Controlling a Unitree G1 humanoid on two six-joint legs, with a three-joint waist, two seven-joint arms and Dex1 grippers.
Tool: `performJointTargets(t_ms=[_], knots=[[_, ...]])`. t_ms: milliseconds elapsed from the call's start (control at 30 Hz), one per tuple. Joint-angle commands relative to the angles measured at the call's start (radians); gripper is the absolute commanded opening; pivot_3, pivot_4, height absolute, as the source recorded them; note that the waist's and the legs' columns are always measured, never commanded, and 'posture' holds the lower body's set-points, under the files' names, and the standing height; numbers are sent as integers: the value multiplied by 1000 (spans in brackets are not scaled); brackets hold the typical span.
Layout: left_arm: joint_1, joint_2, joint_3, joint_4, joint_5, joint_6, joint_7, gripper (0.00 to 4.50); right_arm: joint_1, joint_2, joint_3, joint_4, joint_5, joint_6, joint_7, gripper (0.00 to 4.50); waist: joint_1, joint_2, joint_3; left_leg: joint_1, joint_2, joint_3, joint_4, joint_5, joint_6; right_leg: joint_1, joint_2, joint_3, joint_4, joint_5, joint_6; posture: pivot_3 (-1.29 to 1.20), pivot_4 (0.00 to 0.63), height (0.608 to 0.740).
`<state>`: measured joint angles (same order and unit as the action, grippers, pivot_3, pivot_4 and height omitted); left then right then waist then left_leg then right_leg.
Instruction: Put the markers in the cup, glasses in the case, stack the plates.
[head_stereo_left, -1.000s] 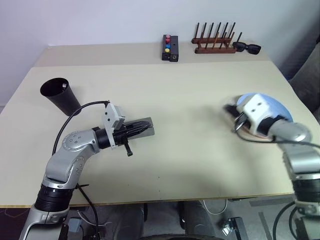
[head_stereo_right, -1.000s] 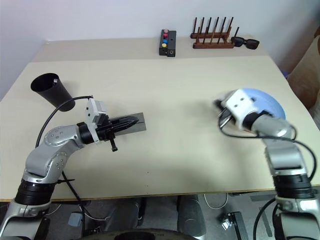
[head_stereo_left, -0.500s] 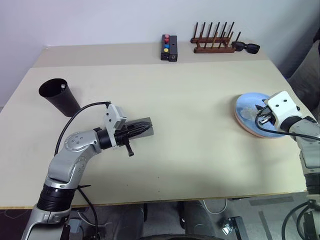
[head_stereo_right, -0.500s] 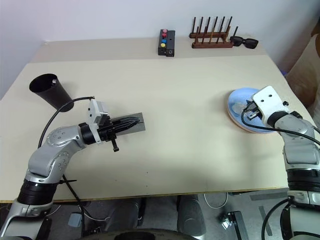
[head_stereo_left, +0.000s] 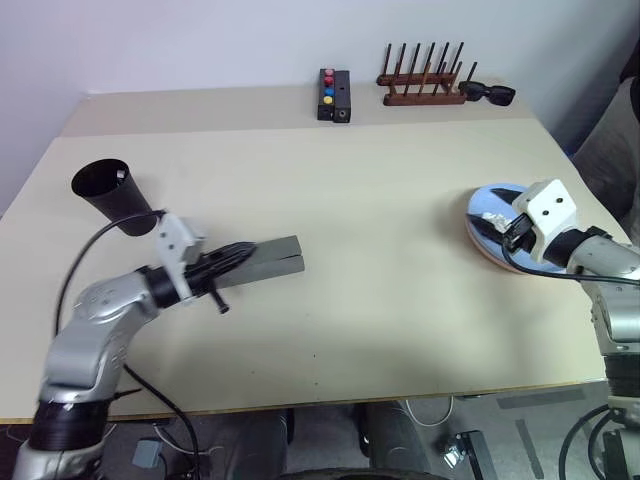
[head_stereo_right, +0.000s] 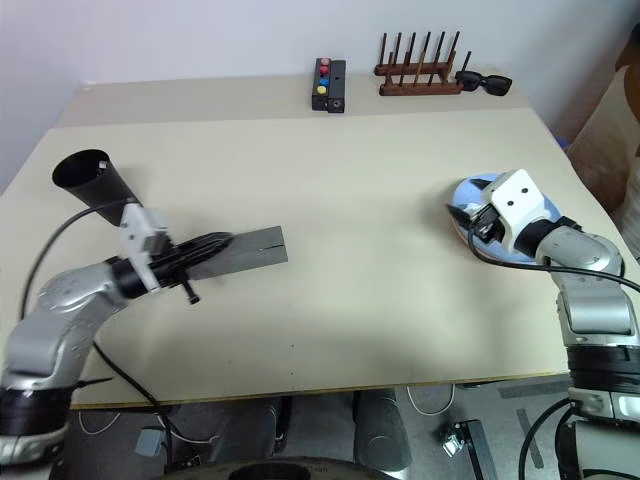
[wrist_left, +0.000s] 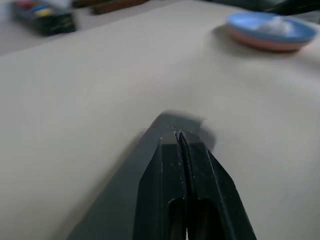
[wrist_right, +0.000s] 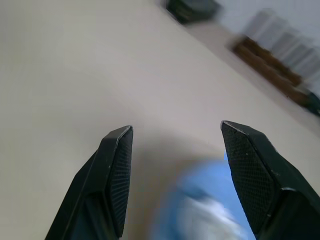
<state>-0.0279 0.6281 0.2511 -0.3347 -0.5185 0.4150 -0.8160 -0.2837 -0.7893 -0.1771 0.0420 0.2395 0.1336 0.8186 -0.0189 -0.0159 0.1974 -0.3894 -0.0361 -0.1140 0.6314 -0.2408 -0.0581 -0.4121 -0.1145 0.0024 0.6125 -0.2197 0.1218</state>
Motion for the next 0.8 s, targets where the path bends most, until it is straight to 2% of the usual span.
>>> performJointTargets(t_ms=[33, 200, 400, 533, 800], knots=[[105, -3, 140, -82, -29, -11, 53, 0, 3, 0, 2, -45, 84, 35, 92, 2807, 6, 0, 0, 0, 0, 0, 0, 0, 0, 0, 0, 0, 0, 0, 0, 0, 150, 734], [238, -4, 274, -65, -16, -47, 85, 0, -38, 2, 2, 48, 89, 20, 137, 2807, 7, 0, 0, 0, -1, 0, 1, 0, 0, 1, -1, 0, -1, 0, -1, 0, 150, 734], [320, -6, 336, -21, -3, -92, 84, 0, -15, -9, -28, 112, 100, -21, 176, 2807, 8, 0, 0, -1, -1, 0, 0, 0, 0, 0, -2, -1, -1, -1, -1, 0, 150, 734], [340, -4, 353, -16, -6, -101, 89, 0, 6, -20, -46, 140, 110, -37, 210, 2807, 7, 0, 0, -1, 0, 0, 0, 0, 0, 0, -2, -1, -1, -1, -1, 0, 150, 734], [389, -21, 355, -26, -7, -100, 109, 0, -44, -11, -26, 175, 99, -28, 219, 2807, 3, 0, 0, -1, 0, 1, 0, 0, 0, -1, -2, -1, -1, -1, -1, 0, 150, 734]])
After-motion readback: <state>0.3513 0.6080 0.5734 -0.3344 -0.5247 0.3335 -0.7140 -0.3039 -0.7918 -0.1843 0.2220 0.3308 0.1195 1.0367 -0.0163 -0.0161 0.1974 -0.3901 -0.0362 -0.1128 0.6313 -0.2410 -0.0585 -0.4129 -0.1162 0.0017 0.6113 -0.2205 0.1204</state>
